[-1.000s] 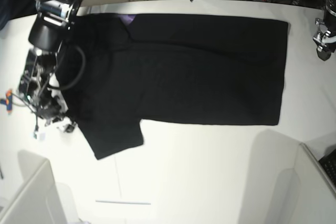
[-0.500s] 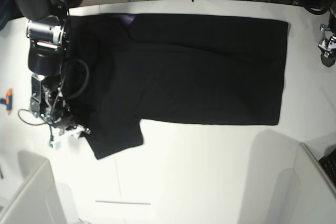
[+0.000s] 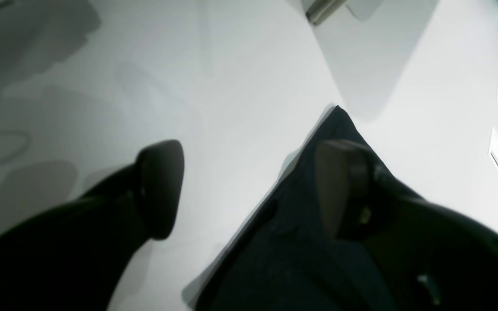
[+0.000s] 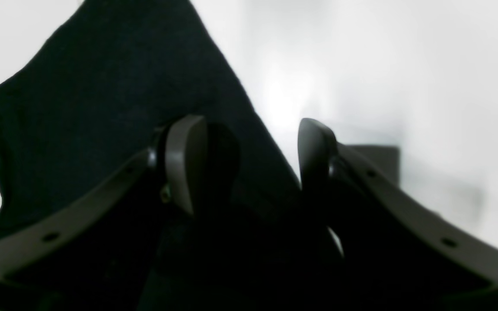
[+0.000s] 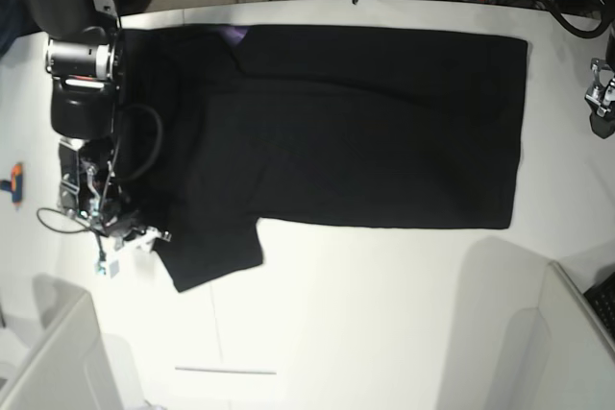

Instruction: Fold the T-shirt properly

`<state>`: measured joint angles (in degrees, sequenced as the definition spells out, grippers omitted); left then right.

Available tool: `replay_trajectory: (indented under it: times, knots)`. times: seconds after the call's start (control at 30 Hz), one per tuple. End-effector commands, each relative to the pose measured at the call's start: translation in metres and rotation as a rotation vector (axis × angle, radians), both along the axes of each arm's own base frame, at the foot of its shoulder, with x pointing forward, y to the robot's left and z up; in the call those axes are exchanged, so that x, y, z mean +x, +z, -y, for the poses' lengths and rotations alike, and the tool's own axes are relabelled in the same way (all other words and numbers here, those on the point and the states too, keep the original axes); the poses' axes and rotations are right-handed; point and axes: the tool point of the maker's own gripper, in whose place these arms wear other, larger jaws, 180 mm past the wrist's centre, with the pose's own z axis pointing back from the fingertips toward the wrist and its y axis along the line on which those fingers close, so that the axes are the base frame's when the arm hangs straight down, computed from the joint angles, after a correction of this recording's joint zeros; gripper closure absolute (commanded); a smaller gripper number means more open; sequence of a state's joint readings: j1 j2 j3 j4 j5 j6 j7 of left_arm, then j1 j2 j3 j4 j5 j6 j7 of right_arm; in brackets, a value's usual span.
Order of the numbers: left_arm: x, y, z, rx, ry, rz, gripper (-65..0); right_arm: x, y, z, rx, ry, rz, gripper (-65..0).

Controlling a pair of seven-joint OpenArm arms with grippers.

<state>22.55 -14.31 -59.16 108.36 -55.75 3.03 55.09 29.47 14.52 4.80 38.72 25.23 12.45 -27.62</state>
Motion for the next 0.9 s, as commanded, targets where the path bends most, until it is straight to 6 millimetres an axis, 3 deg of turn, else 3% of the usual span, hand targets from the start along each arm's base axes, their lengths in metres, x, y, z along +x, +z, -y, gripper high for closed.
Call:
replay_trajectory:
  times: [0.0,0.33,0.37,0.47,0.53,0.7,0.87]
  knots:
    - [0.003,0.012,-0.003,0.031,-0.010,0.025,-45.9,0.006,0.008,0.001,0.000,0.005,0.004,-31.7]
    - [0.005,0.013,-0.003,0.032,-0.011,0.031,-45.9,0.000,0.000,-0.007,0.007,0.013,-0.009,-29.9]
    - [0.005,0.013,-0.003,0.031,-0.011,0.032,-45.9,0.000,0.001,-0.006,0.008,0.011,-0.008,-27.2]
    - [0.006,0.013,-0.002,0.029,-0.013,0.036,-45.9,0.005,0.004,-0.002,0.001,-0.005,0.033,-9.8]
    - [0.019,0.013,0.006,0.028,-0.049,0.040,-45.9,0.005,0.004,0.000,-0.004,-0.011,0.040,0.0]
    - [0.062,0.010,0.020,0.060,-0.190,-0.001,-49.0,0.004,0.004,0.001,-0.001,-0.017,0.036,0.0]
    - [0.091,-0.013,-0.005,-0.067,-0.107,0.021,-62.0,0.003,0.002,0.000,-0.004,-0.011,0.032,0.0]
